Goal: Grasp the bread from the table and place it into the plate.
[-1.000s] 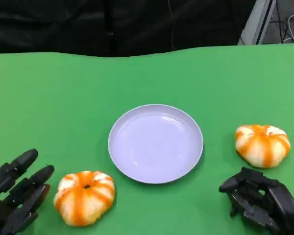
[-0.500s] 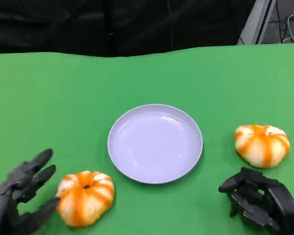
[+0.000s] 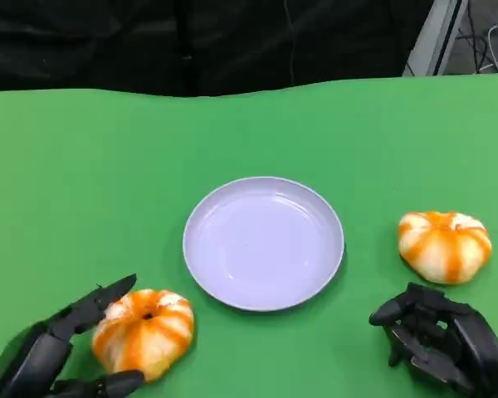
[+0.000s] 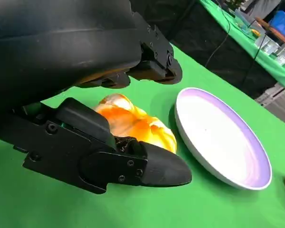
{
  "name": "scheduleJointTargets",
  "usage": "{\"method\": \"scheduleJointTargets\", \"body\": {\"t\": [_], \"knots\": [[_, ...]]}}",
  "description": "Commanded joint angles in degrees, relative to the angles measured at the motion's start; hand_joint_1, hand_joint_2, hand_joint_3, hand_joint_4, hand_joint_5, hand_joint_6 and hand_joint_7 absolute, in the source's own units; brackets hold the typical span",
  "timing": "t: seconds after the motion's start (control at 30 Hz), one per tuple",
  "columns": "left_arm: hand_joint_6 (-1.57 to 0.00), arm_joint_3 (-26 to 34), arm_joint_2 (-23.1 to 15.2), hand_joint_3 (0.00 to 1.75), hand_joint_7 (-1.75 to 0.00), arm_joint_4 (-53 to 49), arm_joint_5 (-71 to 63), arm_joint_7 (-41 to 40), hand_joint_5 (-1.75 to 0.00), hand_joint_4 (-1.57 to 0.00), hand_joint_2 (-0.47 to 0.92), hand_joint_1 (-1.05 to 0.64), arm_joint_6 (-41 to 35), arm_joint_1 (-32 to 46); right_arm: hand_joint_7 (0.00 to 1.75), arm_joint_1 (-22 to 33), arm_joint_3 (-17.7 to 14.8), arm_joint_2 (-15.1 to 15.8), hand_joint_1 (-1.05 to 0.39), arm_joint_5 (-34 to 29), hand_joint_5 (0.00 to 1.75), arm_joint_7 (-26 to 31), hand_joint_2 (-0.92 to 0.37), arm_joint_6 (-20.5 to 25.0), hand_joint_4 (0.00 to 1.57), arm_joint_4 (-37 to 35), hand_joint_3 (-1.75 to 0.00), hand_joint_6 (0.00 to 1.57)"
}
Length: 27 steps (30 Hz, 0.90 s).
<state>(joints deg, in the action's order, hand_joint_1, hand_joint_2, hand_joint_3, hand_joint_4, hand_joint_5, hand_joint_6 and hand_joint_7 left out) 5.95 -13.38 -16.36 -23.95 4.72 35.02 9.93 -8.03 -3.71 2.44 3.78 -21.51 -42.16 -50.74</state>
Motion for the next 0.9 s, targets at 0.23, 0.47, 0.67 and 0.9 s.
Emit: {"method": "scheduleJointTargets", "body": {"t": [0.23, 0.47, 0.67, 0.9], "knots": [[-0.34, -6.7, -4.97, 0.45, -0.01, 5.26, -11.5, -6.08, 0.0, -0.25, 0.92, -1.02, -7.43, 0.09, 1.05, 0.44, -0.12, 0.48, -0.29, 0.32, 1.75, 0.1, -0.92, 0.07, 0.66, -0.58, -0.44, 0.76], [-0.33, -12.7, -6.36, 0.52, 0.0, 4.84, -17.8, -3.05, 0.0, -0.25, 0.92, -1.03, -16.12, -4.71, 1.04, 0.5, 0.0, 0.34, -0.3, 0.06, 1.75, 0.52, -0.92, 0.46, 0.66, -0.2, -0.43, 0.77], [-0.35, -19.15, -6.63, 0.57, -0.01, 0.39, -21.48, -0.67, -0.01, -0.26, 0.92, -1.04, -24.6, -11.46, 1.04, 0.66, 0.11, 0.3, -0.31, 0.05, 1.75, 0.74, -0.92, 0.66, 0.66, 0.27, -0.43, 0.77], [-0.35, -21.89, -7.68, 0.57, -0.01, -0.41, -20.07, -1.21, -0.01, -0.27, 0.92, -1.03, -26.97, -12.83, 1.03, 0.9, 0.16, 0.31, -0.3, -0.02, 1.75, 0.87, -0.92, 0.6, 0.67, 0.64, -0.43, 0.77]]}}
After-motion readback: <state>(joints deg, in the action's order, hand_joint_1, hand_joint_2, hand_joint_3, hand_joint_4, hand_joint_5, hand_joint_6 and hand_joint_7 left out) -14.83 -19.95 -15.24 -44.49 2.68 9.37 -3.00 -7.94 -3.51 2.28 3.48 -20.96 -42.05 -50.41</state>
